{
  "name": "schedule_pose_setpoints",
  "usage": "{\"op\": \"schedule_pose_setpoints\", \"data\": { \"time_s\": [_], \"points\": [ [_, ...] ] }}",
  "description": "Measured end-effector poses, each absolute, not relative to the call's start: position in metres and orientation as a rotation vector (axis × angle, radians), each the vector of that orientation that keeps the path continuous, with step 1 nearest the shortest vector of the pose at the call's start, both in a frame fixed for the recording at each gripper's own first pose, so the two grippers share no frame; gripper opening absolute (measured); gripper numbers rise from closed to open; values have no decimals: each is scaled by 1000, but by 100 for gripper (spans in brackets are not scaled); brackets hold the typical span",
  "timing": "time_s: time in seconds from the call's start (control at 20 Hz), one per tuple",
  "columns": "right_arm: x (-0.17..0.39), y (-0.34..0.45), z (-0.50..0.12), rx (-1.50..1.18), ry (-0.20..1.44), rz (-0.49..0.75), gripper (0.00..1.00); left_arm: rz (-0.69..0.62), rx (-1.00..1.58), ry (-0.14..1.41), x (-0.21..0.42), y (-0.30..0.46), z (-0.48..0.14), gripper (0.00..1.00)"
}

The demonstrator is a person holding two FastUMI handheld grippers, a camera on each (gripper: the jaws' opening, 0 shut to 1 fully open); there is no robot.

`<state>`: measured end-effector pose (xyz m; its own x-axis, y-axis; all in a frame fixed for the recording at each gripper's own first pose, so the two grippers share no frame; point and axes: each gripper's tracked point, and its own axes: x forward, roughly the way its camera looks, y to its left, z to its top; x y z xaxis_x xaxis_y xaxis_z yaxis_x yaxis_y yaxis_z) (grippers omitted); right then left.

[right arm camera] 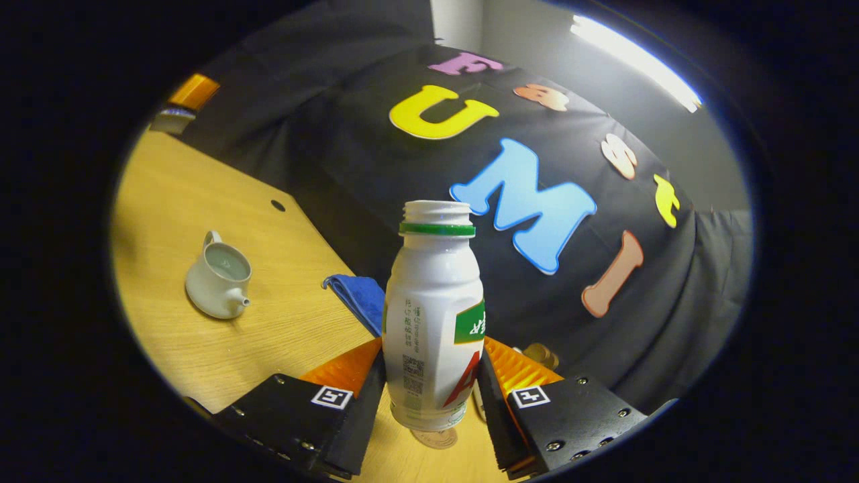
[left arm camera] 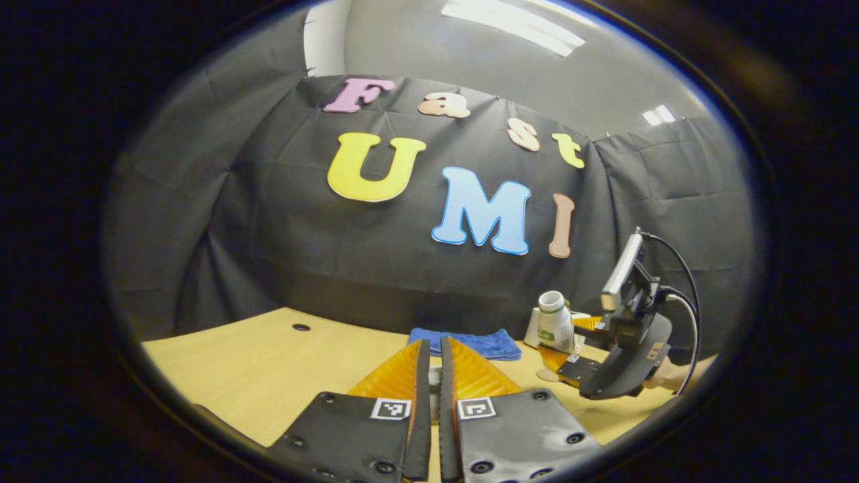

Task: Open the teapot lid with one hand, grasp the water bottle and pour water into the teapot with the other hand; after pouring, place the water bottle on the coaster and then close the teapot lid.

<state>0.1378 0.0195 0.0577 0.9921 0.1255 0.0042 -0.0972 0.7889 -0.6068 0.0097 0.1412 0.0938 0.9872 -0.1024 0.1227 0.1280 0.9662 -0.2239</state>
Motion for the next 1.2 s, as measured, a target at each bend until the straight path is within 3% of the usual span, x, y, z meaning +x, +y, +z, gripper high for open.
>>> {"op": "schedule_pose_setpoints", "data": {
  "time_s": [0.25, 0.65, 0.7, 0.9, 0.95, 1.2],
  "points": [
    [137, -20, 39, -456, -14, 64, 71, -126, -190, -59, 57, 122, 83, 15],
    [132, -29, 36, -391, -18, 77, 71, -145, -75, 75, 146, 97, 21, 11],
    [132, -30, 37, -390, -19, 73, 71, -135, -71, 94, 152, 98, 12, 15],
    [134, -34, 36, -366, -10, 71, 71, -116, -69, 127, 164, 102, -6, 15],
    [133, -36, 35, -354, -6, 72, 71, -114, -72, 128, 163, 103, -6, 11],
    [134, -40, 35, -340, -2, 58, 71, -116, -59, 137, 164, 100, -8, 15]
  ]
}}
